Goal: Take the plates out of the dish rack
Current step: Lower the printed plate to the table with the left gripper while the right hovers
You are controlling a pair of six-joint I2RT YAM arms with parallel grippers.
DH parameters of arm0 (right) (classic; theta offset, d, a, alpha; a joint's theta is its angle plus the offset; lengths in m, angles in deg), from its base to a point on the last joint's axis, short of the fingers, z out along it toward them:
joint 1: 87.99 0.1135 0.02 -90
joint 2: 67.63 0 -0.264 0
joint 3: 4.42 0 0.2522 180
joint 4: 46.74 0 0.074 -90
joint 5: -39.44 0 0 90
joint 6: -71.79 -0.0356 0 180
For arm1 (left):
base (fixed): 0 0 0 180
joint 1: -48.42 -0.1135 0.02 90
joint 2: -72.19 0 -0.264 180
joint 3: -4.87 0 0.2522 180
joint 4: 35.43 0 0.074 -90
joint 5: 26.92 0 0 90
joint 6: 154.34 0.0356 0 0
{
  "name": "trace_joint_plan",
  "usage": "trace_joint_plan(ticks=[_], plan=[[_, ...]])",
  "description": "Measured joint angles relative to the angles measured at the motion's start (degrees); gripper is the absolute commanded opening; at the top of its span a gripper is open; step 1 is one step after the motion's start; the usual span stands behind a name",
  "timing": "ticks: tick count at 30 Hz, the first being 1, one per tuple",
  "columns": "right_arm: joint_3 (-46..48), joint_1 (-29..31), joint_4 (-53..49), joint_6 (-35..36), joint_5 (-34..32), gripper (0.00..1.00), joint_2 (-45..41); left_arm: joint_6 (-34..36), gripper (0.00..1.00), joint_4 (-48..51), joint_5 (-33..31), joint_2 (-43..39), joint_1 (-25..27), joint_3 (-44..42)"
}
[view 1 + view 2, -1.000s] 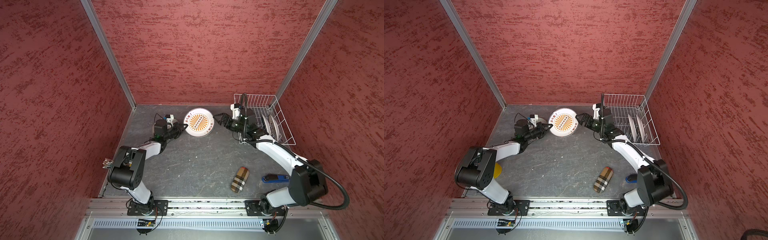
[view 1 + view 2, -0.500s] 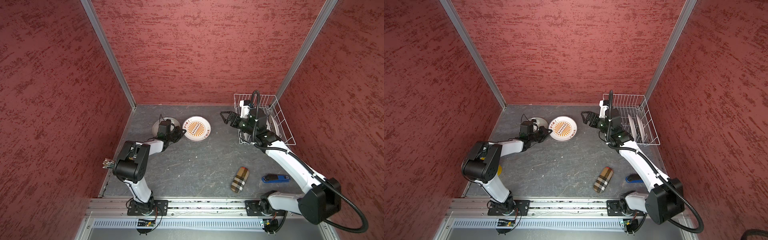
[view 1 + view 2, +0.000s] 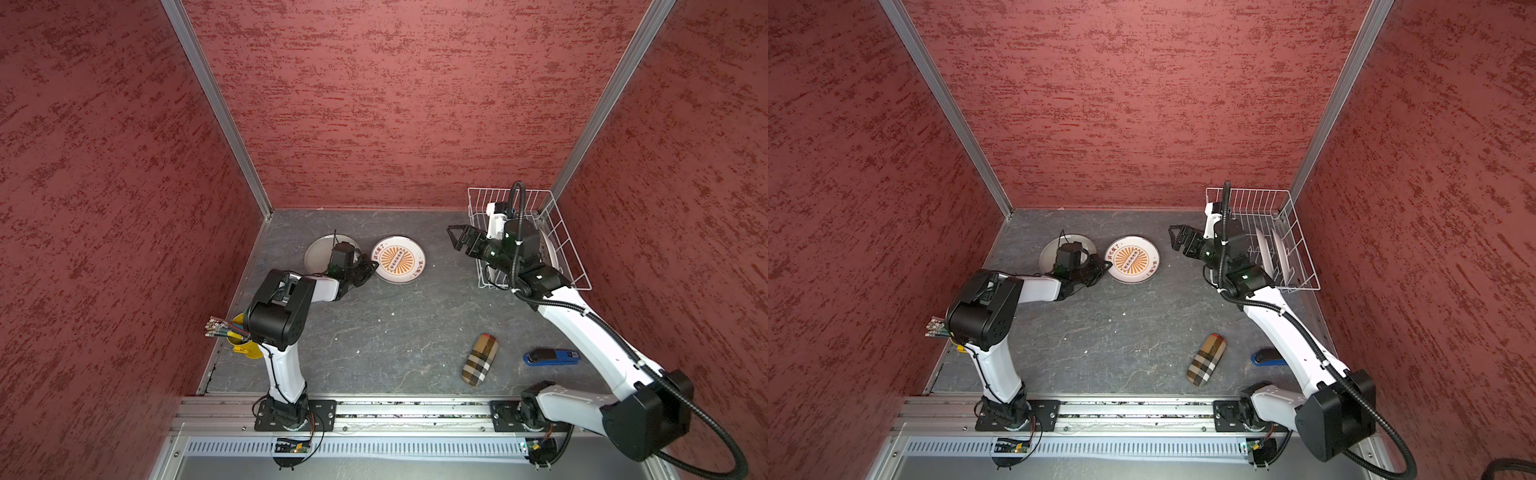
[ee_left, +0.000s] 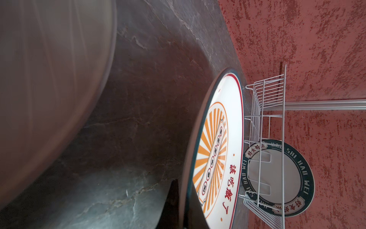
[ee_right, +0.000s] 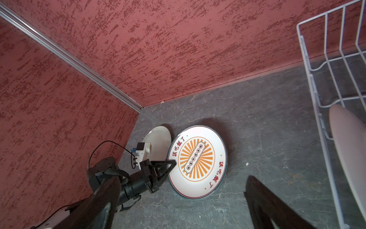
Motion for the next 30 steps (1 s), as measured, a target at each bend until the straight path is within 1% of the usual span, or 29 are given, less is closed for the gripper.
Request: trace_joint_plan(ticks=[6, 13, 18, 24, 30], plan=[[0.00, -0.33, -0.46, 0.28, -0.26, 0.99, 0.00, -2.58, 0.00, -1.84, -1.95, 2.45, 1.64, 0.26], [0.00, -0.66, -1.46, 0.46, -0.42, 0.99, 0.00, -4.26, 0.00, -2.47, -3.54, 4.57, 1.57, 1.38], [0.00, -0.72, -2.27, 0.46, -0.46, 0.99, -0.15, -4.72, 0.00, -2.34, -3.58, 6.19, 1.55, 2.86], [0.02, -0.79, -2.80, 0.48, -0.68, 0.99, -1.03, -4.94, 0.00, -2.43, -3.50, 6.27, 1.55, 3.43], [0.28, -0.98, -2.91, 0.70, -0.94, 0.99, -1.53, -4.94, 0.07, -2.43, -3.45, 6.82, 1.55, 3.43]])
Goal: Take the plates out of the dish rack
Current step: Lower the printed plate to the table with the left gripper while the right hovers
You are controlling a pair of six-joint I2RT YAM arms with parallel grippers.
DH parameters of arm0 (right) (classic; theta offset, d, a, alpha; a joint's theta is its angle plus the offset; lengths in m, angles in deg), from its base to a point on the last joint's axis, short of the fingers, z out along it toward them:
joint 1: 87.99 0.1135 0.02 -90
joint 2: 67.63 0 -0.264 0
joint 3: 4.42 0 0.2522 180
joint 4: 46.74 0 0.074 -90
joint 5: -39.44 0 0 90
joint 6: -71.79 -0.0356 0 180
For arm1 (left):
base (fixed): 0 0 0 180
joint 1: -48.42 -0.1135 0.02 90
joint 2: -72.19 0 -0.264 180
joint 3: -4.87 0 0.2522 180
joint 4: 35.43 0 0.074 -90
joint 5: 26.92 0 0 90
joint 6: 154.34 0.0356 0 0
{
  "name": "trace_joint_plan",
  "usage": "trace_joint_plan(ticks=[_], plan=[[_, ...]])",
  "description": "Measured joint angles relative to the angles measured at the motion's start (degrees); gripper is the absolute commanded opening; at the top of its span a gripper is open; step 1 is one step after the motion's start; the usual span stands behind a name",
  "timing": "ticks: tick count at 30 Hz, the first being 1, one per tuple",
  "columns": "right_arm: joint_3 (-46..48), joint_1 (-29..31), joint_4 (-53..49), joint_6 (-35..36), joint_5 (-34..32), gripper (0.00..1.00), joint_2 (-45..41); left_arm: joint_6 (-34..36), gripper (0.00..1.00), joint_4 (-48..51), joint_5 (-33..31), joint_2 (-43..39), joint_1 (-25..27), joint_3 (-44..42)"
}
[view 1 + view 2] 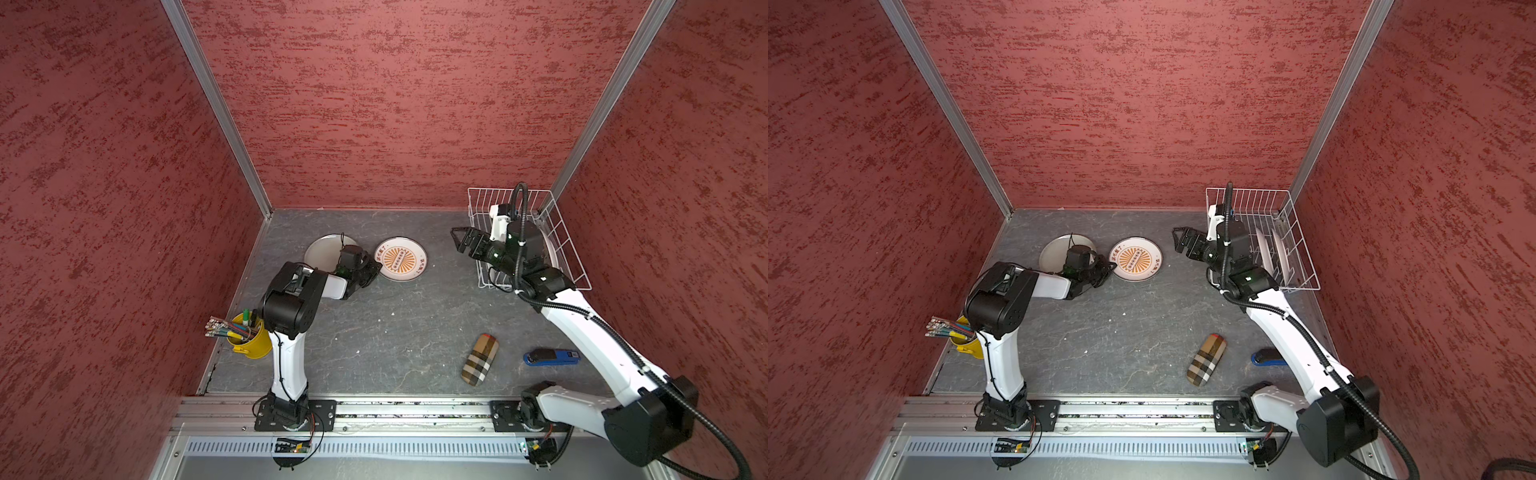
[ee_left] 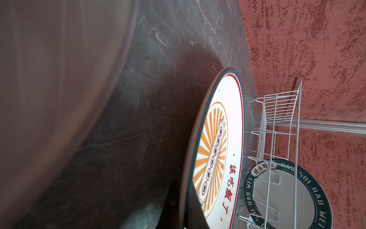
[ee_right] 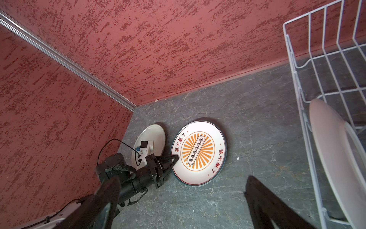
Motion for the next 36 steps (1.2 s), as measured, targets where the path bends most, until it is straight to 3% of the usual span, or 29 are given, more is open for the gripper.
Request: trace_joint_plan(ticks=[4, 10, 21, 36], plan=[[0.24, -0.04, -0.37, 0.17, -0.15, 0.99, -0.20, -0.07, 0.11, -0.04, 0.15, 0.04, -0.02, -0.02], [0.37, -0.17, -0.72, 0.22, -0.59, 0.99, -0.57, -0.28, 0.40, -1.49, 0.79, 0.04, -0.02, -0.20], [0.39, -0.72, -0.98, 0.83, -1.46, 0.99, -1.01, -0.20, 0.58, -3.87, 1.03, -0.79, -0.07, -1.90], [0.35, -3.21, -8.15, 6.27, -10.60, 0.99, -1.05, -0.24, 0.70, -4.81, 0.98, -4.81, -0.33, -6.78]])
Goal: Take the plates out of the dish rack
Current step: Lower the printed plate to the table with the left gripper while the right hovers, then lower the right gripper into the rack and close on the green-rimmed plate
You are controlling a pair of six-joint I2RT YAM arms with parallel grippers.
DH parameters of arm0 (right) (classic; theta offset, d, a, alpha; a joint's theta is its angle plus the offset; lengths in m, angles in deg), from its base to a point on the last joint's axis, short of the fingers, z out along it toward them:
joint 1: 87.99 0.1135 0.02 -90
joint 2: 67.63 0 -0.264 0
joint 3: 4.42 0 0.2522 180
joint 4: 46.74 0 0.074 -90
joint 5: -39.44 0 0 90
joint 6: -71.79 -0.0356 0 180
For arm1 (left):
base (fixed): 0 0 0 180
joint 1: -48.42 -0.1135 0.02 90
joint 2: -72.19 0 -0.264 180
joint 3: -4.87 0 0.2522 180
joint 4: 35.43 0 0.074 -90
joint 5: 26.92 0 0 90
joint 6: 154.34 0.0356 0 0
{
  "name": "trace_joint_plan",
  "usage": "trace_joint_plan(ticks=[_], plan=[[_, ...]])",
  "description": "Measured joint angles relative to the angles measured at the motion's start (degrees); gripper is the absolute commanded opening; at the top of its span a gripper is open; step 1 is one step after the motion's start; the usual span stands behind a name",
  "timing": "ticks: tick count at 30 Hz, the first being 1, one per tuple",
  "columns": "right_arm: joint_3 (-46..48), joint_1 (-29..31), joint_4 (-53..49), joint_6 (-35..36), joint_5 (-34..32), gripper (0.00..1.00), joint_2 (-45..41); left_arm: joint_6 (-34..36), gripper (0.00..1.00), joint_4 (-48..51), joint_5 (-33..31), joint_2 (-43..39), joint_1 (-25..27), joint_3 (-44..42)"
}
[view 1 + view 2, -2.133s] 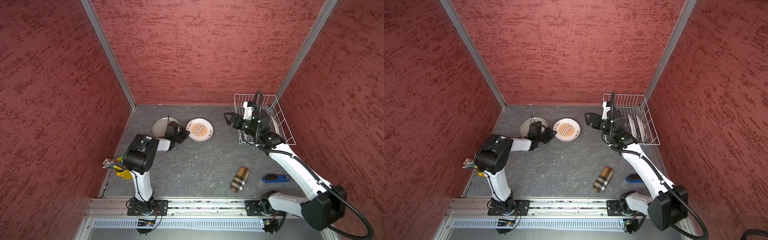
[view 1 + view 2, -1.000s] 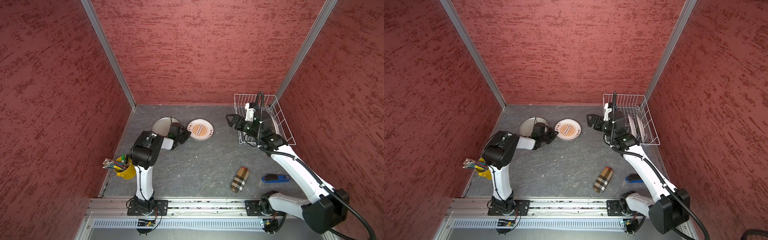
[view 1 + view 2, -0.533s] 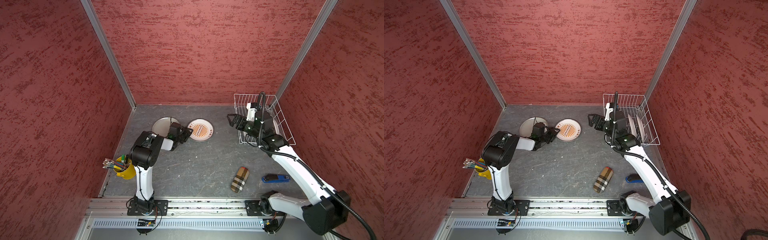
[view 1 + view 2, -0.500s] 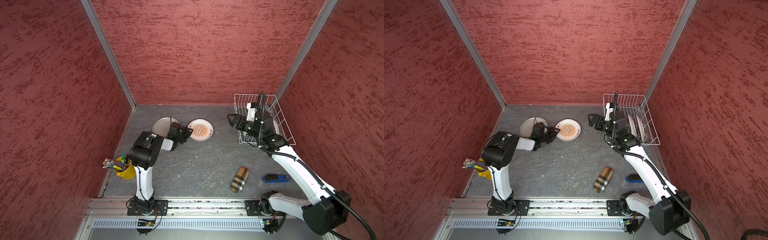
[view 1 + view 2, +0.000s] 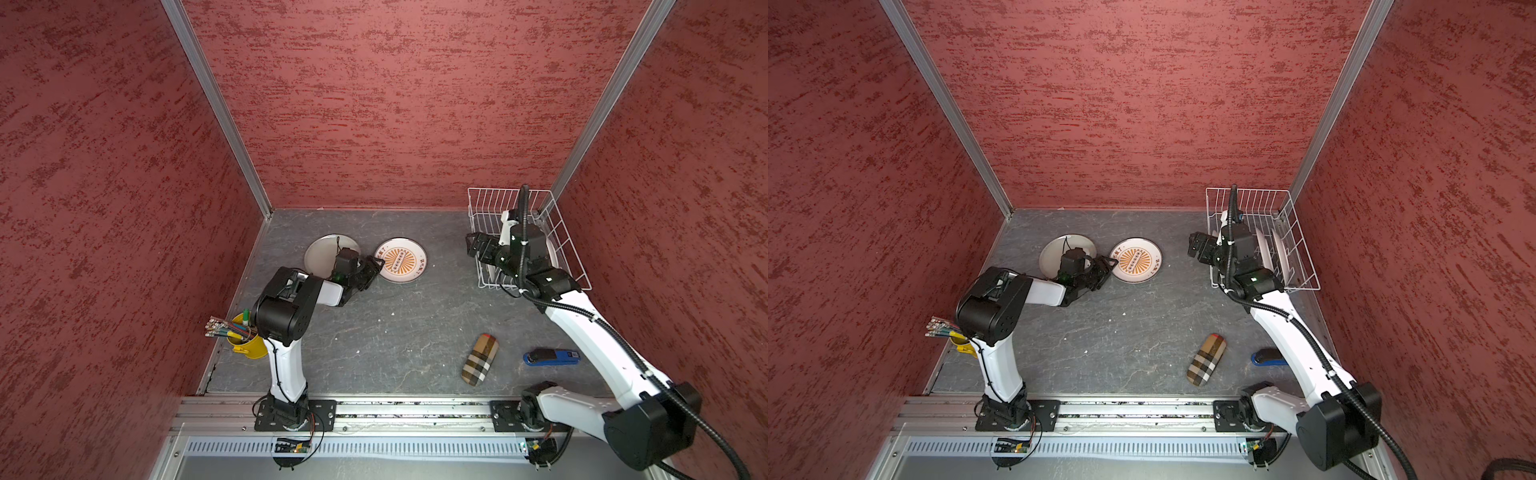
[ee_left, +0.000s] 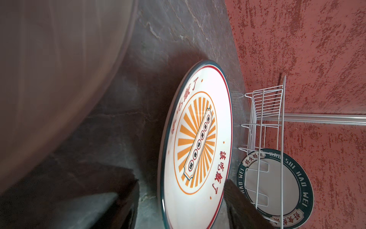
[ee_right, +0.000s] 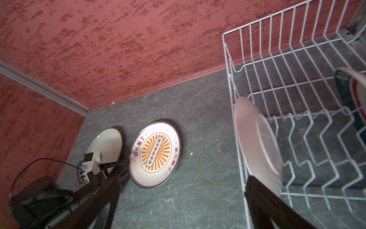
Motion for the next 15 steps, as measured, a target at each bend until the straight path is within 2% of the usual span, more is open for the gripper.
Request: trace_joint_plan(ticks=[8, 15], plan=[[-2.16, -4.02, -6.93, 5.22, -8.48, 0.99, -0.02, -0.83, 0.73, -3.02, 0.02, -2.05, 0.00, -4.04], [-9.07, -4.39, -14.36, 12.07, -22.84, 0.99, 2.16, -0.09, 0.75, -2.89, 0.07, -4.90, 0.15, -6.19]])
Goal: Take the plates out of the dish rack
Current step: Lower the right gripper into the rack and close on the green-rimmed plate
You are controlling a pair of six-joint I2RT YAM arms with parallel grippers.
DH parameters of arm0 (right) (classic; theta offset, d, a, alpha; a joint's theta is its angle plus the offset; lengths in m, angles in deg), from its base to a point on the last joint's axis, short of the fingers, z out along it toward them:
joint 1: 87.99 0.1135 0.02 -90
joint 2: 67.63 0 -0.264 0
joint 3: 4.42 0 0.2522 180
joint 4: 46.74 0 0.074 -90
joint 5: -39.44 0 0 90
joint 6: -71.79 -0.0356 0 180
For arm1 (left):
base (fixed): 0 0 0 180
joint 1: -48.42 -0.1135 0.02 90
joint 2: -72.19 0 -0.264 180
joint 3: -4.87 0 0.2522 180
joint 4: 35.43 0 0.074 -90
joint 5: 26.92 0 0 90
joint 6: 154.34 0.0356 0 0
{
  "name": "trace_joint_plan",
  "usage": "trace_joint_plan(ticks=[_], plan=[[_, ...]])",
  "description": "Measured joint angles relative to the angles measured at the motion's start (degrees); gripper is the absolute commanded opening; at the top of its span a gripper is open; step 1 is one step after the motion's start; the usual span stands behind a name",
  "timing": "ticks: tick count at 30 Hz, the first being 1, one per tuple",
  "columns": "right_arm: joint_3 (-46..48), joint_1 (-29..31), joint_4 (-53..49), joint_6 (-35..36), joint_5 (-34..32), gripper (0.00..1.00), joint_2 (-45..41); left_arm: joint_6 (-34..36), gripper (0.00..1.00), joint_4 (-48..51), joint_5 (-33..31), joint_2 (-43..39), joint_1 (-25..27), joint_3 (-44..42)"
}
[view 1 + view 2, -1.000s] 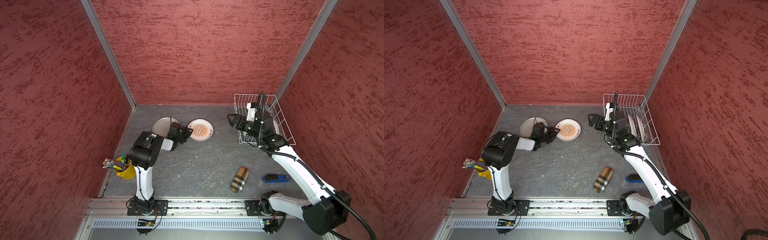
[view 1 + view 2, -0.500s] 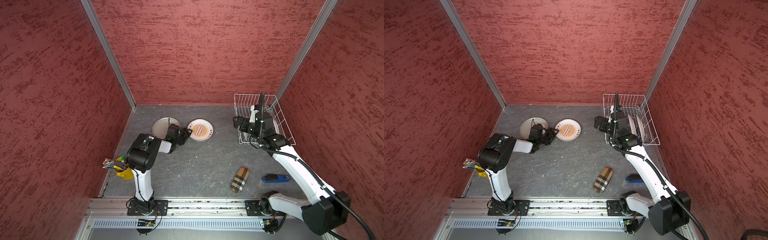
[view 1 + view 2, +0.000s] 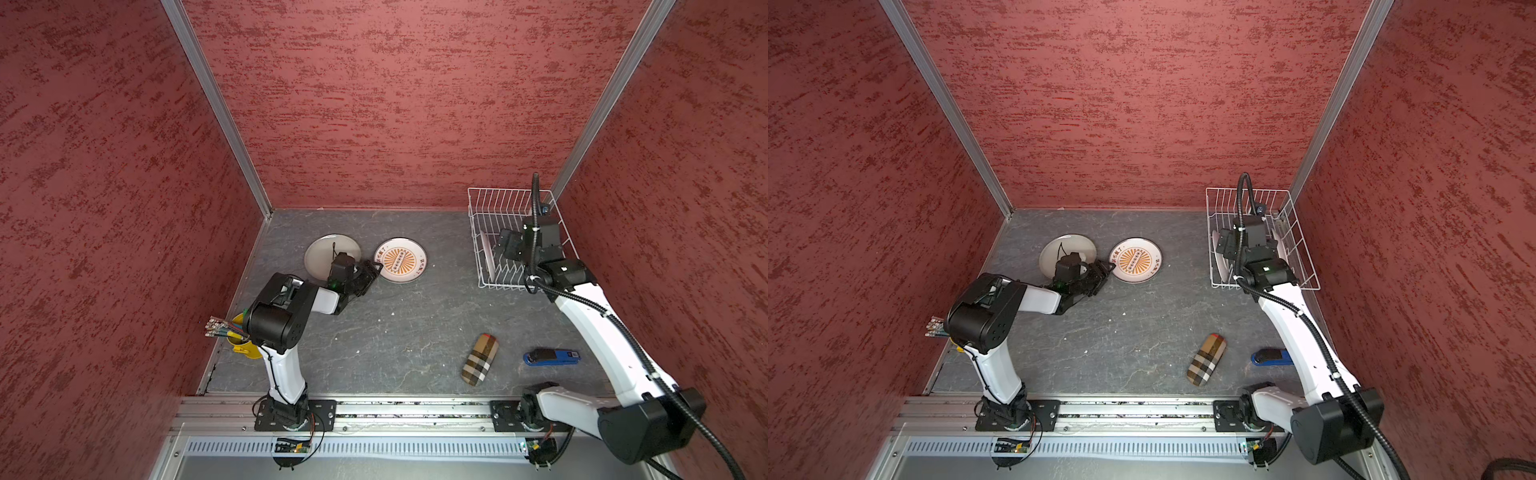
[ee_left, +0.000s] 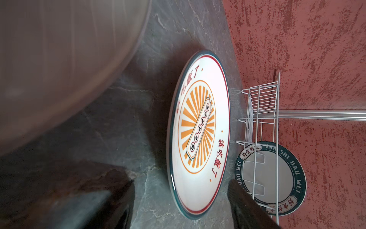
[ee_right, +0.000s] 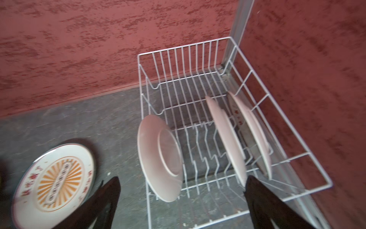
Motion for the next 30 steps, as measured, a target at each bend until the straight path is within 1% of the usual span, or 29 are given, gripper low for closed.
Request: trace_joint_plan(ticks=[5, 10, 13, 19, 24, 28, 30], plan=[[-2.89, -0.17, -4.63, 4.44, -8.22, 0.99, 4.31, 0.87, 0.76, -0.02, 0.70, -3.26, 0.17, -0.66], [-6.93, -0.35, -9.55, 8.31, -15.63, 0.99, 11.34, 1.68, 0.76, 0.55, 1.66, -5.77, 0.17, -0.68], [-7.76, -0.37, -10.82, 10.54, -18.86, 0.99, 13.68, 1.86, 0.76, 0.96, 1.86, -6.84, 0.17, -0.68], [-9.38, -0.37, -10.99, 14.45, -21.70, 0.98, 15.98, 1.86, 0.77, 1.86, 1.99, -8.00, 0.17, -0.68], [-10.88, -0.39, -10.05, 17.42, -22.64, 0.88, 19.41, 1.86, 0.77, 2.23, 2.64, -8.00, 0.17, -0.68], [-12.00, -0.66, -9.79, 19.34, -22.60, 0.84, 22.77, 1.86, 0.77, 2.62, 3.23, -8.00, 0.17, -0.46], [-13.29, -1.01, -9.73, 20.35, -22.60, 0.80, 24.87, 1.86, 0.77, 2.62, 3.26, -8.00, 0.17, -0.31]])
